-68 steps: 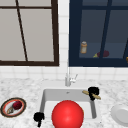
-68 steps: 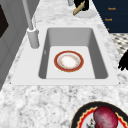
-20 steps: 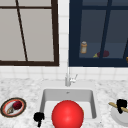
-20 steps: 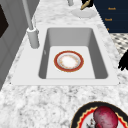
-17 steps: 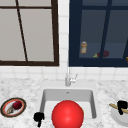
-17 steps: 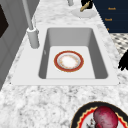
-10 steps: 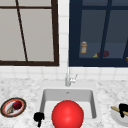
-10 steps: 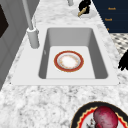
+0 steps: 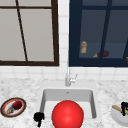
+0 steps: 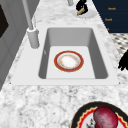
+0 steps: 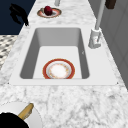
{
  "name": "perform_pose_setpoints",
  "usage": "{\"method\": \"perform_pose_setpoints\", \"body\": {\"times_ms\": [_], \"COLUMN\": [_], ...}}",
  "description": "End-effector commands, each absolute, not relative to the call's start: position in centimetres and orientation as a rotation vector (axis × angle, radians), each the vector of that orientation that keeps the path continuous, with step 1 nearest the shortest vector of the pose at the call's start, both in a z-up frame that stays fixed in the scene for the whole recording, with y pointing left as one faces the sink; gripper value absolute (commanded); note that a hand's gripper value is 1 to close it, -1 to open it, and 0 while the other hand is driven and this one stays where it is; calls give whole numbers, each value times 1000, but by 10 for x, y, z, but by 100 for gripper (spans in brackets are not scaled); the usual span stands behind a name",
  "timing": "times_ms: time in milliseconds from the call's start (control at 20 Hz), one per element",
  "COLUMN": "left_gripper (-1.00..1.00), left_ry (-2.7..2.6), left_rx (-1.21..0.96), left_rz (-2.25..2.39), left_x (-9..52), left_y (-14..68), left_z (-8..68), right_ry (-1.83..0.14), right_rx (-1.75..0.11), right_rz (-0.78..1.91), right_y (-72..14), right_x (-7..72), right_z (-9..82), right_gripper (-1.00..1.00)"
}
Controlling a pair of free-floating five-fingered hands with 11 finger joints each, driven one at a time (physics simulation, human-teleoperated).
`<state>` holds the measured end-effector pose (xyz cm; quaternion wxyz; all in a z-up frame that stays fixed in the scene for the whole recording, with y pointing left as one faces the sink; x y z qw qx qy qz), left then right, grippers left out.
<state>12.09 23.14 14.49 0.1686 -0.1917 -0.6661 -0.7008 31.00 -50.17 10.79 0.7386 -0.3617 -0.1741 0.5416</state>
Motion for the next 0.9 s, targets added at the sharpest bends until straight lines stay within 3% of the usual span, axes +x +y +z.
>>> {"method": "perform_pose_setpoints", "body": {"times_ms": [0,100,150,350,850], "left_gripper": [0,0,0,0,0], "left_ry": [-1894,-1894,-1894,-1894,-1894], "left_rx": [-545,-545,-545,-545,-545], "left_rz": [-1993,-1993,-1993,-1993,-1993], "left_x": [121,121,121,121,121], "left_y": [231,231,231,231,231], "left_z": [145,145,145,145,145], "right_ry": [-407,-397,-398,-478,-511], "right_rx": [-791,-708,-667,-542,-638], "right_rz": [1237,1255,1254,1212,1197], "right_y": [-519,-529,-536,-545,-506], "right_x": [323,322,320,300,295], "right_z": [89,83,88,150,178], "right_gripper": [100,100,-100,-100,-100]}}
